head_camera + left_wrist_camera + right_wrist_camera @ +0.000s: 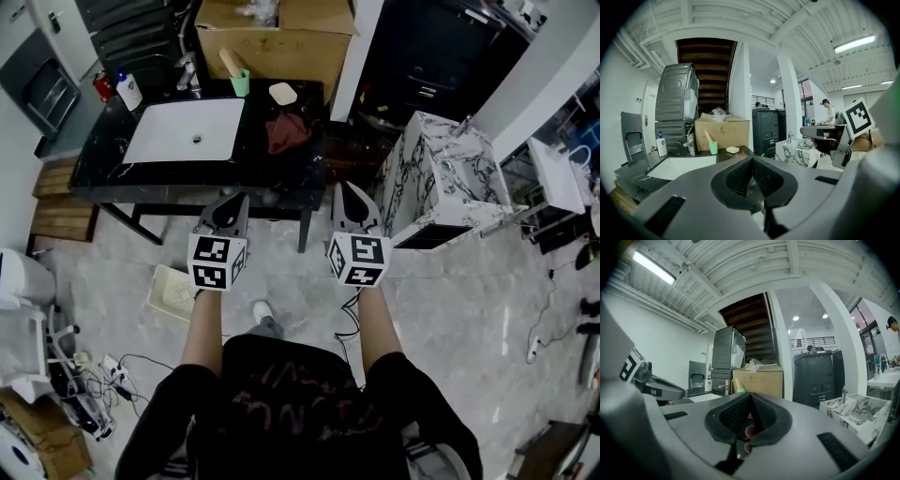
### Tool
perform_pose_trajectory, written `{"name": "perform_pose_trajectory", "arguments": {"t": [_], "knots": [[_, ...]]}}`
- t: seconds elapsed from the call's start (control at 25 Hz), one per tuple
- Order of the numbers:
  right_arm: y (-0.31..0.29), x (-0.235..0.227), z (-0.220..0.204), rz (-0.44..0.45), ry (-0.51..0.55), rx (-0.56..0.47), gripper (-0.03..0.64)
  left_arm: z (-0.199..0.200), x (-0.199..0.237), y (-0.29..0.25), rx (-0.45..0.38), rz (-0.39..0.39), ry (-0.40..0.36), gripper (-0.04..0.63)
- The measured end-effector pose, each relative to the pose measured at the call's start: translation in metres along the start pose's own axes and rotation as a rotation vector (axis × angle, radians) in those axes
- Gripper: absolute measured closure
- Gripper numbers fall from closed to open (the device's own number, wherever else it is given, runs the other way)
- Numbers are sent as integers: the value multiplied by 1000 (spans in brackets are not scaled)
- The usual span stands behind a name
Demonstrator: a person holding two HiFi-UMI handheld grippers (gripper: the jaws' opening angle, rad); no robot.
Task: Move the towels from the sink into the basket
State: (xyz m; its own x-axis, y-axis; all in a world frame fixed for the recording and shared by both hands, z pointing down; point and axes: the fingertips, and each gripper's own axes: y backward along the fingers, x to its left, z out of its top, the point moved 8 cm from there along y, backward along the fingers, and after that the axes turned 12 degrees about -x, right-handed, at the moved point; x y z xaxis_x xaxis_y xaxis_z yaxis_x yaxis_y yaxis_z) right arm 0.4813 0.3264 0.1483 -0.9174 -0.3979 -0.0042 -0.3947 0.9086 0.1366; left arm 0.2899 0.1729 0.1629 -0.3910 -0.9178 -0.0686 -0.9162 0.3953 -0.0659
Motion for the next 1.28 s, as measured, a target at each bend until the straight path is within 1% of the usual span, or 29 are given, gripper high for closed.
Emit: {"name": "perform_pose_trajectory", "arguments": {"t": [0.24, 0.44, 0.88, 1.28], "knots": [[-43, 18, -1, -46, 10, 0, 601, -1, 47, -27, -1, -44, 16, 580], [-59, 24, -2, -68, 20, 7, 601, 0, 68, -41, -13, -63, 21, 579], [-91, 22, -3, -87, 36, 7, 601, 5, 90, -72, -27, -90, 20, 580], [-138, -5, -19, -90, 21, 28, 601, -1, 99, -131, -2, -98, 15, 578]]}}
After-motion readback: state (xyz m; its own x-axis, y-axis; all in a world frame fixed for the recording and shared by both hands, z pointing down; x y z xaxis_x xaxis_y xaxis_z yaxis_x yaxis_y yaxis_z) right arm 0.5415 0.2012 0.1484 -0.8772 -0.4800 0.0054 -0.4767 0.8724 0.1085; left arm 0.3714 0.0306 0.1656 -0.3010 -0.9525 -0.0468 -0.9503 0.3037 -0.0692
